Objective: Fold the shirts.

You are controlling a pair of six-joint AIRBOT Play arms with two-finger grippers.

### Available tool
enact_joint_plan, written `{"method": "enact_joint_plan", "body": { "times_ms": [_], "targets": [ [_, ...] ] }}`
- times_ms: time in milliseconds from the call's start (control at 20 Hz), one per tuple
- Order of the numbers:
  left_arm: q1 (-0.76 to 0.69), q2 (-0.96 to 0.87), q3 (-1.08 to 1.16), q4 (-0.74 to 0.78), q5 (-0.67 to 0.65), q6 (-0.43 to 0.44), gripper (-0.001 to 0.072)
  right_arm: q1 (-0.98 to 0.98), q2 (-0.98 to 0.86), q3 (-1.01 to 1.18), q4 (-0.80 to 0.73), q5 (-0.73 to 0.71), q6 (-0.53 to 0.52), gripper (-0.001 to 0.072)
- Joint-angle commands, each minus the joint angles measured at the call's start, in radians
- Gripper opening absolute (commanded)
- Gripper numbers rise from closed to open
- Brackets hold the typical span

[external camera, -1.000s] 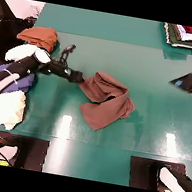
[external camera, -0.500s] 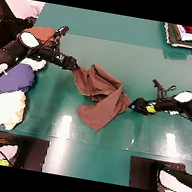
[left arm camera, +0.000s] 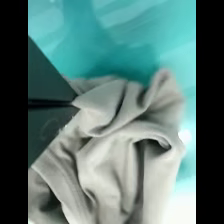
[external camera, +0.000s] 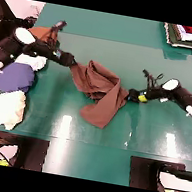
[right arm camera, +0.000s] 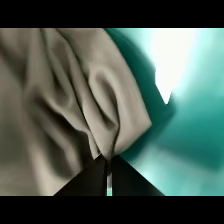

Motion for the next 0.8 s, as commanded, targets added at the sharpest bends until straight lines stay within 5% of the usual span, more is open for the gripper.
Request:
{"method": "enact_joint_plan", "body": {
  "times_ms": [0,750],
  "targets": [
    [0.064,0.094,0.111,0.034,0.009,0.000,0.0023,-0.048,0.087,0.149,-0.100,0.041,0.037,0.0014],
    [0.115,0.471,0.638,0.029,-0.035,0.060,0.0023,-0.142,0.478,0.815,-0.217,0.195,0.044,0.0013]
  ]
}}
